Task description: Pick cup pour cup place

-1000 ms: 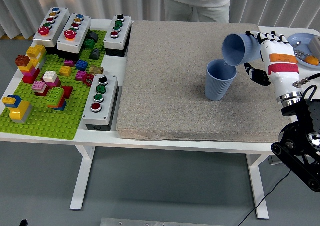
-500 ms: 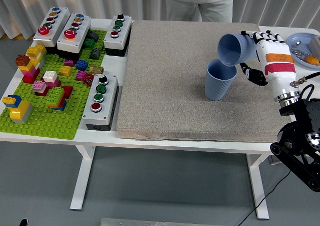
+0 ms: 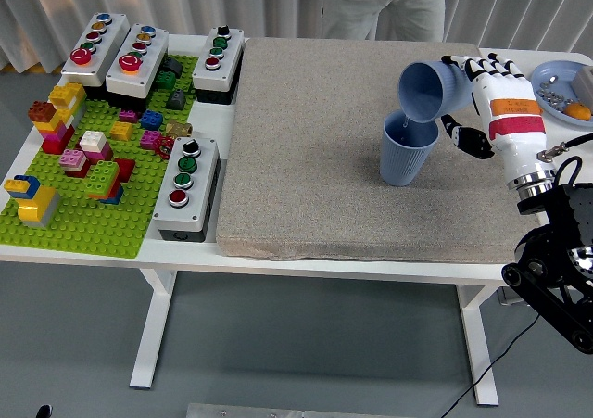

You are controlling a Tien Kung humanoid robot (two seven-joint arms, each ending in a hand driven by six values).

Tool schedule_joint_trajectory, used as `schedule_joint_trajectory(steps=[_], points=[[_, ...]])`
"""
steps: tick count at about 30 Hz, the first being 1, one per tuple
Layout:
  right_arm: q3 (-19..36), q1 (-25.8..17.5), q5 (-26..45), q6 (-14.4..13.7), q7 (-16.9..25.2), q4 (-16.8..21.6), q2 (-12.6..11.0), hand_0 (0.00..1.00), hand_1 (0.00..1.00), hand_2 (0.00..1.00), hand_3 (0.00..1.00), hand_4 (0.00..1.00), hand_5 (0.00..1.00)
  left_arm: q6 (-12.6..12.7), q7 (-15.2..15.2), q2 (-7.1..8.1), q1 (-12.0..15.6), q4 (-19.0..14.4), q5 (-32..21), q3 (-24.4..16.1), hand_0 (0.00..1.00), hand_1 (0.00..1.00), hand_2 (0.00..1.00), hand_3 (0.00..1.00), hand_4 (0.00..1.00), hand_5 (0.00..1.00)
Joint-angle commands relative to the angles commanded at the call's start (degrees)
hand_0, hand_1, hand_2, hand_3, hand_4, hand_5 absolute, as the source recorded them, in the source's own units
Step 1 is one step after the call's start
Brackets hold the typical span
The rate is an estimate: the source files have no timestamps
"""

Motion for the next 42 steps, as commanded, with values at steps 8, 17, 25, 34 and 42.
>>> schedule_joint_trajectory(steps=[8,17,25,34,42], points=[[-0.3,0.2,0.0,-0.1,1.0,-0.6,-0.2,0.903,0.733,0.634,0.65,0.711,0.105,0.0,0.0,0.0,0.2,0.0,-0.1,0.1,0.702,0.666,0.734,0.675,0.479,0.969],[-0.3,0.8,-0.5,-0.1,0.9,-1.3,-0.8,0.903,0.734,0.635,0.65,0.71,0.105,-0.1,0.0,0.0,0.0,0.0,0.0,0.1,0.702,0.665,0.734,0.675,0.48,0.969],[-0.6,1.0,-0.4,-0.1,0.9,-1.6,-1.2,0.904,0.733,0.633,0.645,0.707,0.098,-0.1,-0.1,-0.02,-0.1,0.0,0.1,0.0,0.702,0.664,0.734,0.675,0.48,0.97],[-0.8,1.3,-1.0,-0.1,1.0,-1.8,-1.5,0.903,0.735,0.633,0.644,0.708,0.097,-0.1,0.0,-0.04,-0.2,0.0,0.2,-0.1,0.702,0.663,0.734,0.675,0.48,0.97],[-1.1,1.9,-1.6,-0.1,0.5,-2.2,-1.9,0.905,0.735,0.633,0.642,0.708,0.095,0.0,-0.1,-0.02,-0.2,0.0,0.2,-0.1,0.702,0.663,0.734,0.674,0.48,0.97]])
